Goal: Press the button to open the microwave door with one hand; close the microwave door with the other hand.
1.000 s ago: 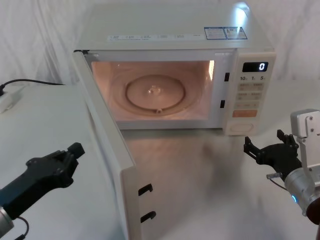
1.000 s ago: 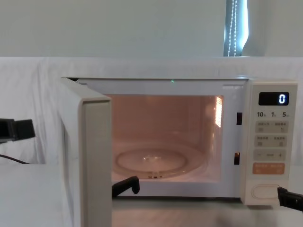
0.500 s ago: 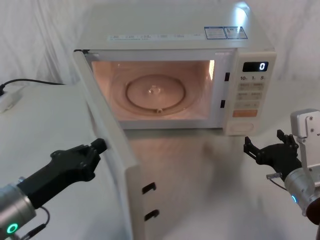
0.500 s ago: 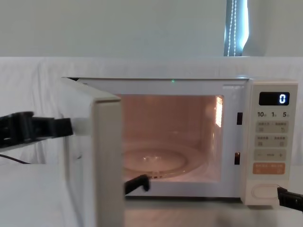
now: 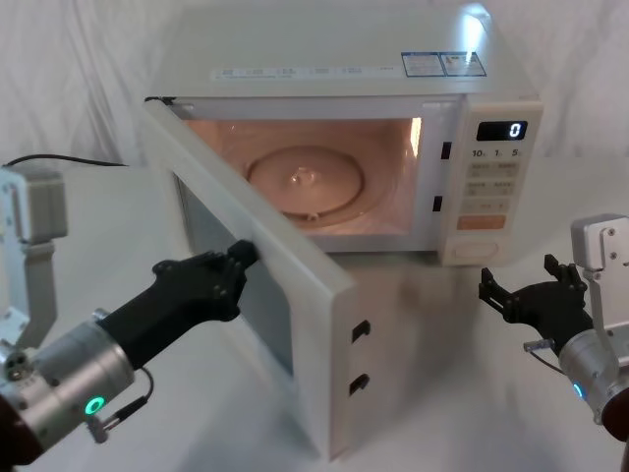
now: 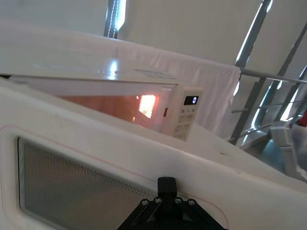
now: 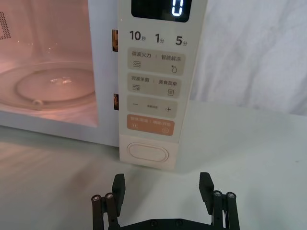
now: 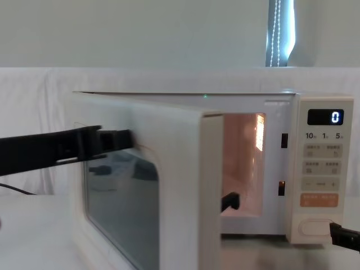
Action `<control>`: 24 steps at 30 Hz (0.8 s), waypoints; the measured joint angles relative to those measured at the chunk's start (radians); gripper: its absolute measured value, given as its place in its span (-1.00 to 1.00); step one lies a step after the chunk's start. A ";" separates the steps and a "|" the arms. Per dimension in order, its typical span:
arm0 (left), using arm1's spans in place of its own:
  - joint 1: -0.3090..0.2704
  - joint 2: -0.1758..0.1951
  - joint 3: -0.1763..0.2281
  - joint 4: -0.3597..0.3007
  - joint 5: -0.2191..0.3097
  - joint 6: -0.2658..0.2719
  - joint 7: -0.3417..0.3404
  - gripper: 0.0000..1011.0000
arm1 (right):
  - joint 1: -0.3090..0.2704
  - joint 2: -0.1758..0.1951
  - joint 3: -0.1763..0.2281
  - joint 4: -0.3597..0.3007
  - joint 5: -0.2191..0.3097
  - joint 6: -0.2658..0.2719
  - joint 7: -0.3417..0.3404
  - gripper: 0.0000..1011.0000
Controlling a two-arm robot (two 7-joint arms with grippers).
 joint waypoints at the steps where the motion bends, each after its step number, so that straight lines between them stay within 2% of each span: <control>1: -0.015 -0.003 0.015 0.009 0.011 -0.007 0.007 -1.00 | 0.000 0.000 0.000 0.000 0.000 0.000 0.000 0.98; 2: -0.037 -0.007 0.037 0.024 0.029 -0.018 0.018 -1.00 | 0.000 0.000 0.000 0.000 0.000 0.000 0.000 0.98; 6: -0.072 -0.016 0.070 0.048 0.054 -0.034 0.037 -1.00 | 0.000 0.000 0.000 0.000 0.000 0.000 0.000 0.98; 9: -0.120 -0.031 0.110 0.089 0.081 -0.056 0.057 -1.00 | 0.000 0.000 0.000 0.000 0.000 0.000 0.000 0.98; 24: -0.254 -0.066 0.203 0.228 0.128 -0.097 0.074 -1.00 | 0.000 0.000 0.000 0.000 0.000 0.000 0.000 0.98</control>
